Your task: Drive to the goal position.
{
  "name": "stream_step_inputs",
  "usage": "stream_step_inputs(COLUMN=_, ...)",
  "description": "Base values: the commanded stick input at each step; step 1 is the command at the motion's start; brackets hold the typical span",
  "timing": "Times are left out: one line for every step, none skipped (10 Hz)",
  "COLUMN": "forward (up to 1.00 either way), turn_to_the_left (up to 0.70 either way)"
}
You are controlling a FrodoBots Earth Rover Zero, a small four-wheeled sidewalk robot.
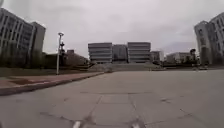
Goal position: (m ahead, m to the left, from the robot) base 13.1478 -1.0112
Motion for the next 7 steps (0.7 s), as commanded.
stream_step_inputs(forward=1.00, turn_to_the_left=0.00)
stream_step_inputs(forward=1.00, turn_to_the_left=0.00)
stream_step_inputs(forward=1.00, turn_to_the_left=0.00)
stream_step_inputs(forward=1.00, turn_to_the_left=-0.09)
stream_step_inputs(forward=1.00, turn_to_the_left=-0.19)
stream_step_inputs(forward=1.00, turn_to_the_left=-0.30)
stream_step_inputs(forward=1.00, turn_to_the_left=-0.32)
